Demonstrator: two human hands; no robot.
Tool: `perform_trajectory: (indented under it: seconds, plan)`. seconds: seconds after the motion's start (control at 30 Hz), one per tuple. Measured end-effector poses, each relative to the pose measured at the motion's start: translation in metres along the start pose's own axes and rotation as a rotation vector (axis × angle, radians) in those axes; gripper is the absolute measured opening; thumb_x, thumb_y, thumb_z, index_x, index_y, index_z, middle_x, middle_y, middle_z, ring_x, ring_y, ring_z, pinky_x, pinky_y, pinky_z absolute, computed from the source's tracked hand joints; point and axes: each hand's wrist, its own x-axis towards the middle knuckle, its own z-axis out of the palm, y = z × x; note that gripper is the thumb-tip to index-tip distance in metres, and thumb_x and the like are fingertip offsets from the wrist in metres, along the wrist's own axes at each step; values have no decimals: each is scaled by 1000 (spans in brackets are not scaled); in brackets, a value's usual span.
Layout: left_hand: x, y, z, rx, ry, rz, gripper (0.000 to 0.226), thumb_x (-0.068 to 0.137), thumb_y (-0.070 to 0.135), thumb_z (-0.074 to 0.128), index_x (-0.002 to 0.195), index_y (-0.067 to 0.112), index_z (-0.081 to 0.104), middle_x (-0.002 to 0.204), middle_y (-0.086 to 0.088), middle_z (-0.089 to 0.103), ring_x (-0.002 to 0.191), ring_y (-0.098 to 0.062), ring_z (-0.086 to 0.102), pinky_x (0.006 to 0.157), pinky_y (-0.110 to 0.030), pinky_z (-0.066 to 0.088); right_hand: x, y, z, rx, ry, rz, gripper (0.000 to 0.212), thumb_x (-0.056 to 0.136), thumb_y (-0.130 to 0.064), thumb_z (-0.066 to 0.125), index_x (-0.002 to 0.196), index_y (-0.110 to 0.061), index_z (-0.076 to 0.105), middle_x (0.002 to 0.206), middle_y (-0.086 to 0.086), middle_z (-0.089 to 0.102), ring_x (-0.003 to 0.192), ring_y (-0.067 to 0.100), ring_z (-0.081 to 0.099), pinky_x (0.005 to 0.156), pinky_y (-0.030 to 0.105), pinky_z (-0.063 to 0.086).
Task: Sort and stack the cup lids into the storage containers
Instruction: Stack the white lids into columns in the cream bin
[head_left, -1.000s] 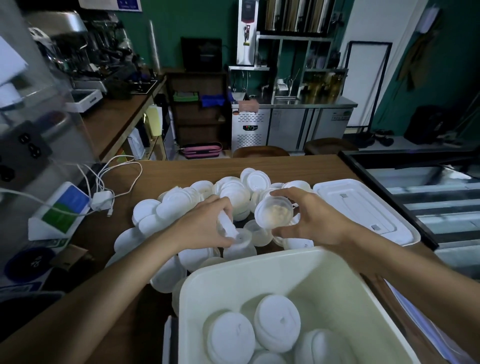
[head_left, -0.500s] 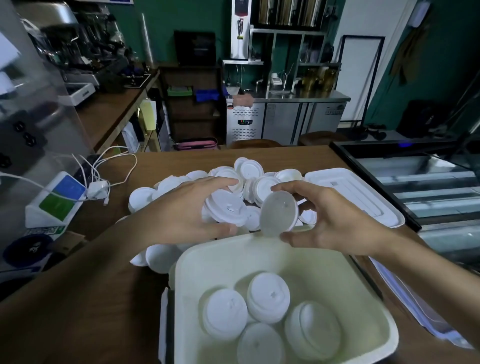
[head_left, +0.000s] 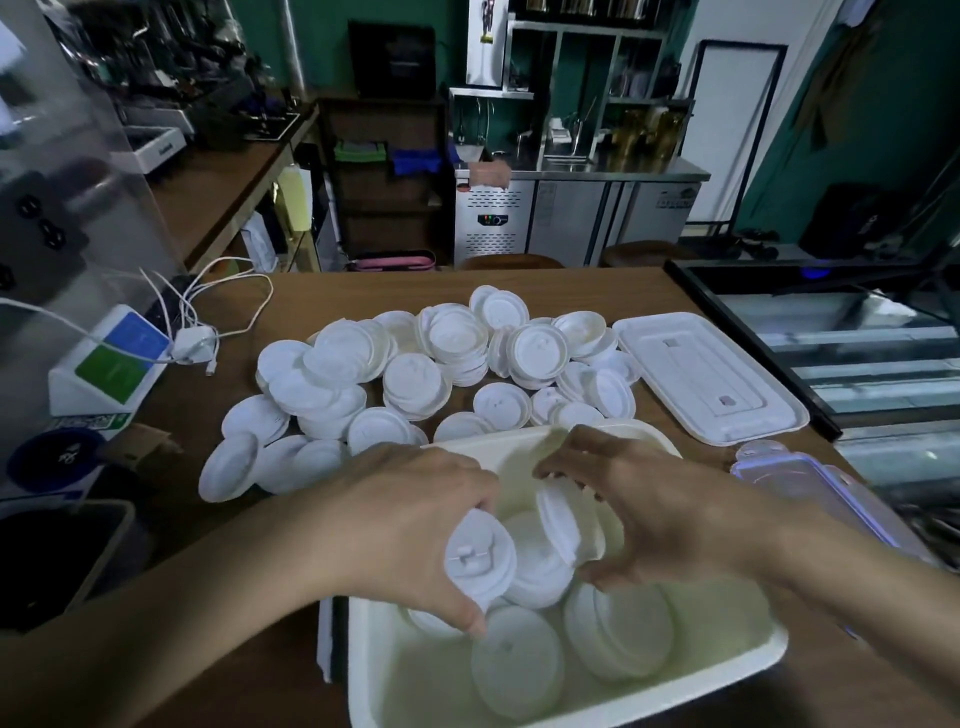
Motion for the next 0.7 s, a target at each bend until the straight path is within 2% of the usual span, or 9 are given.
perform_trajectory:
  seconds: [0.1, 0.17, 0.23, 0.4, 0.5, 0.6, 0.7]
  plan:
    - [7, 7, 12, 100, -37, -28, 70, 65, 87, 70, 100, 32, 45, 94, 13, 48, 82, -14, 43, 65, -36, 26, 8, -4, 14, -57, -41, 18, 87, 76, -57, 77, 149, -34, 36, 139, -19, 36, 120, 10, 53, 91, 24, 45]
    - [12, 8, 19, 143, -38, -34, 71, 65, 88, 68, 93, 30, 38, 84, 11, 37, 76, -18, 36, 66, -38, 24, 15, -6, 21, -96, -61, 28, 85, 79, -57, 76, 149, -29, 37, 144, -14, 39, 123, 14, 53, 96, 29, 48]
    - [17, 8, 23, 174, -35, -33, 73, 64, 89, 68, 93, 29, 38, 82, 10, 33, 75, -19, 35, 66, -38, 25, 22, -8, 27, -146, -68, 30, 78, 81, -57, 74, 145, -26, 41, 145, -12, 40, 123, 17, 54, 94, 32, 48]
    - [23, 5, 29, 184, -88, -49, 75, 65, 88, 70, 96, 26, 40, 89, 9, 41, 79, -20, 42, 69, -37, 32, 27, -8, 35, -160, -88, 12, 68, 81, -59, 73, 136, -27, 49, 139, -11, 44, 118, 18, 57, 85, 34, 46]
    - [24, 0, 35, 140, -154, -75, 72, 67, 86, 70, 100, 27, 45, 95, 8, 48, 88, -21, 51, 72, -36, 36, 26, -5, 36, -118, -78, 4, 65, 83, -59, 72, 137, -30, 49, 142, -15, 42, 118, 15, 57, 87, 33, 48]
    - [28, -5, 40, 99, -179, -76, 61, 77, 72, 72, 116, 29, 54, 105, 9, 53, 98, -21, 56, 71, -34, 40, 24, -3, 40, -93, -85, -3, 64, 85, -56, 71, 140, -32, 48, 148, -17, 38, 122, 15, 57, 92, 35, 51]
    - [29, -7, 42, 71, -210, -87, 56, 80, 61, 76, 123, 31, 56, 114, 8, 54, 106, -22, 57, 76, -34, 49, 22, -3, 41, -84, -104, 1, 64, 86, -55, 71, 142, -32, 49, 147, -17, 37, 122, 14, 55, 94, 34, 50]
